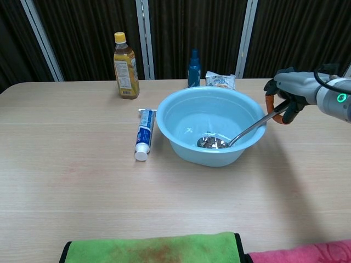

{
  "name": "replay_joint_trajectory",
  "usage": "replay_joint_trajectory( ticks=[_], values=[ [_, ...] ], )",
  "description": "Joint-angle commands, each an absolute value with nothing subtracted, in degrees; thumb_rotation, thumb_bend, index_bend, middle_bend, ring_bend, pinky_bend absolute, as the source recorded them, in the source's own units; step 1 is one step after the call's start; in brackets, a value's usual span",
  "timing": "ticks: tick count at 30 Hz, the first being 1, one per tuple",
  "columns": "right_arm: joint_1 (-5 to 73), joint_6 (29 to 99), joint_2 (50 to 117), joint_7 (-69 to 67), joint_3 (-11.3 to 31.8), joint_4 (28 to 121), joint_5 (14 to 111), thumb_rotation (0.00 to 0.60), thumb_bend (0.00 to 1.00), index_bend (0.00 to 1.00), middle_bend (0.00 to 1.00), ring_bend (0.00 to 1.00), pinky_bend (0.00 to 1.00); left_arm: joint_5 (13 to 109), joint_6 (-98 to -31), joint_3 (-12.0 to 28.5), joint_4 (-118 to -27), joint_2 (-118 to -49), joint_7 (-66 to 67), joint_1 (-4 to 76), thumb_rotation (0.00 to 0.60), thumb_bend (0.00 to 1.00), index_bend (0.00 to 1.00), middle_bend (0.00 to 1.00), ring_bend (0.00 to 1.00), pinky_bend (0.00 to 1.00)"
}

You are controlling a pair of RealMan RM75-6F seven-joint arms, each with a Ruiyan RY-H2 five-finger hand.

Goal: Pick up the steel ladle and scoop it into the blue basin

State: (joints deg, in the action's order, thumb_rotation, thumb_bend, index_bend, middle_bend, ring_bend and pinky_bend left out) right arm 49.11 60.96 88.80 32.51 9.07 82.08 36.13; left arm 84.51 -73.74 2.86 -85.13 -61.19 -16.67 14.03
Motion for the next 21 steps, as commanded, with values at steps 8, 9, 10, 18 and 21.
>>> replay_joint_trajectory(
  ticks=[8, 9, 10, 18, 21],
  values=[
    [50.55, 58.66, 86.05, 35.57, 11.98, 84.42, 31.05, 0.6, 0.76, 0.69, 0.1, 0.0, 0.0, 85.69, -75.51, 2.45, -85.83, -60.73, -16.86, 13.3, 0.6, 0.37, 0.02, 0.0, 0.0, 0.0],
    [50.77, 58.36, 85.65, 35.9, 12.3, 84.75, 30.33, 0.6, 0.76, 0.69, 0.1, 0.0, 0.0, 85.8, -75.72, 2.37, -85.96, -60.65, -16.86, 13.18, 0.6, 0.37, 0.02, 0.0, 0.0, 0.0],
    [50.99, 58.07, 85.24, 36.27, 12.6, 85.11, 29.53, 0.6, 0.76, 0.69, 0.1, 0.0, 0.0, 85.86, -75.94, 2.32, -86.08, -60.55, -16.85, 13.04, 0.6, 0.37, 0.02, 0.0, 0.0, 0.0],
    [52.74, 58.33, 81.72, 39.94, 14.32, 89.64, 23.36, 0.6, 0.76, 0.69, 0.1, 0.0, 0.0, 86.33, -77.38, 2.33, -86.44, -60.06, -17.65, 12.43, 0.6, 0.37, 0.02, 0.0, 0.0, 0.0],
    [53.16, 58.98, 80.3, 40.88, 14.87, 91.88, 21.45, 0.6, 0.76, 0.69, 0.1, 0.0, 0.0, 86.7, -77.59, 2.22, -86.38, -59.91, -18.23, 12.38, 0.6, 0.37, 0.02, 0.0, 0.0, 0.0]
  ],
)
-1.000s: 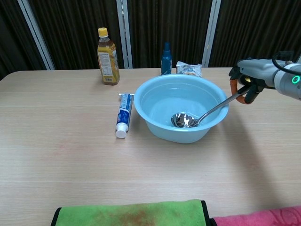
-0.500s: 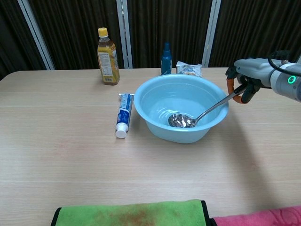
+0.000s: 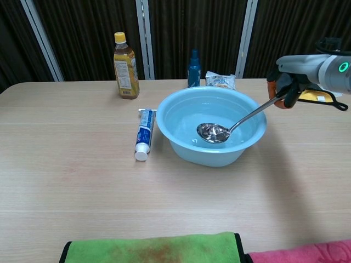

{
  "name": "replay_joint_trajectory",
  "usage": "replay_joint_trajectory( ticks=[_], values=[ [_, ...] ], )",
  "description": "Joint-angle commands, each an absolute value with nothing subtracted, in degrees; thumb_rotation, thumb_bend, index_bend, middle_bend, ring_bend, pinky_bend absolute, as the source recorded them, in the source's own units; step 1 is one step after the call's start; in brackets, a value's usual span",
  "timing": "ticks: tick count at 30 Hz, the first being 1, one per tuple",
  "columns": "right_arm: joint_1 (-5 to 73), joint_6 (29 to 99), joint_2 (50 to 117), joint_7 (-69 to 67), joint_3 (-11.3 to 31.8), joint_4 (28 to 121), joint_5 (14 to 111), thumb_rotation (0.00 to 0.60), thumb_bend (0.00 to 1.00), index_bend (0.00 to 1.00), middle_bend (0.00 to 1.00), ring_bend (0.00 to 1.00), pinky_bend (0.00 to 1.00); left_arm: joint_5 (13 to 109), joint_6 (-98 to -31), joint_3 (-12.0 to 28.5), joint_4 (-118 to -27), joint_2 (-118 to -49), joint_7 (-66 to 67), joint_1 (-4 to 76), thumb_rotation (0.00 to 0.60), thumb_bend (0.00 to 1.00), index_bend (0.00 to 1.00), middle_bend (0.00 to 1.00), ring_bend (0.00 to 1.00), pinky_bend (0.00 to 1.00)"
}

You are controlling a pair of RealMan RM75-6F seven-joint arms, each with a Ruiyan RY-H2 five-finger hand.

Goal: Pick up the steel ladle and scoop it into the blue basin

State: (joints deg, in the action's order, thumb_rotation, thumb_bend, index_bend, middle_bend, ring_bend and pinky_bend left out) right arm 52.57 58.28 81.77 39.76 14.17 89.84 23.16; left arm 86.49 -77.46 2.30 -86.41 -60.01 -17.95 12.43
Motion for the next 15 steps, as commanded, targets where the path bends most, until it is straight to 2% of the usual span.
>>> replay_joint_trajectory(
  ticks=[1, 15],
  values=[
    [53.29, 59.28, 79.88, 41.15, 15.04, 92.61, 20.91, 0.6, 0.76, 0.69, 0.1, 0.0, 0.0, 86.85, -77.69, 2.18, -86.37, -59.85, -18.41, 12.35, 0.6, 0.37, 0.02, 0.0, 0.0, 0.0],
    [55.3, 64.37, 74.98, 44.63, 16.78, 101.57, 16.99, 0.6, 0.76, 0.69, 0.1, 0.0, 0.0, 89.11, -79.05, 1.32, -85.41, -60.0, -18.32, 12.03, 0.6, 0.37, 0.02, 0.0, 0.0, 0.0]
  ],
)
